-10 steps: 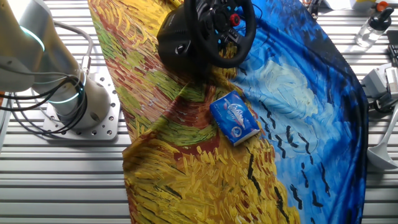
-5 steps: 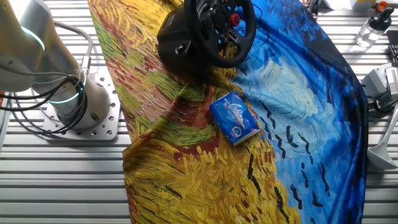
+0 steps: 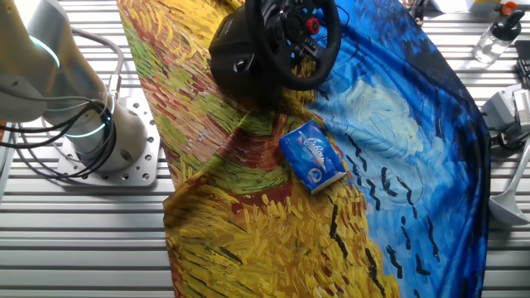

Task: Rotate the steering wheel 90 degrees counterclockwise

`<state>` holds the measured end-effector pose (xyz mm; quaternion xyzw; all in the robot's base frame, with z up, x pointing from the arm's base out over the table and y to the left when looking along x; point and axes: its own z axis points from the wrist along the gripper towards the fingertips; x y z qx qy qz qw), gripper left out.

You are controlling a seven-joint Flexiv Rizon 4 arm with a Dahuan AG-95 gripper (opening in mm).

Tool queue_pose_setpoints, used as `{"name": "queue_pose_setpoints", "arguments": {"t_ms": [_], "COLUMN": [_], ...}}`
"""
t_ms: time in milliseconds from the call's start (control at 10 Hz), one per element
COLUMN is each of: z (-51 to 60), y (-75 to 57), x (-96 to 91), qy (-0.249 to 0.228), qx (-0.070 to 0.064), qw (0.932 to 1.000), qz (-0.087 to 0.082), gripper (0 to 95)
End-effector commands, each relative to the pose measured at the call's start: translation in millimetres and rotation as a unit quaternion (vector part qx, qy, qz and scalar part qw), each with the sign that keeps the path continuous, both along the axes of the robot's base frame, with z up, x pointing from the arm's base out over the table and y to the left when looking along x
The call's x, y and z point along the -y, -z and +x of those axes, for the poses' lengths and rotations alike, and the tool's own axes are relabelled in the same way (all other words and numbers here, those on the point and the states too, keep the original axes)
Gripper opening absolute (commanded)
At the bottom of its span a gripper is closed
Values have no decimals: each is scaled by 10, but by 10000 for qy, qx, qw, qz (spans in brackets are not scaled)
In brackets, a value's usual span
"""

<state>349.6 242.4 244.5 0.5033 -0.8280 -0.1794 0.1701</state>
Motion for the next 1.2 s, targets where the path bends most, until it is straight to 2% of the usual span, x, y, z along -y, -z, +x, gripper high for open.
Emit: {"name": "queue_pose_setpoints", "arguments": {"t_ms": [100, 500, 1200], "z": [-24, -48, -78], "y": [22, 26, 32], "x": [22, 59, 133], "qy": [-165, -613, -879], "qx": [21, 78, 130], "qw": [9998, 9980, 9959], "qz": [77, 161, 185], "gripper": [0, 0, 0]}}
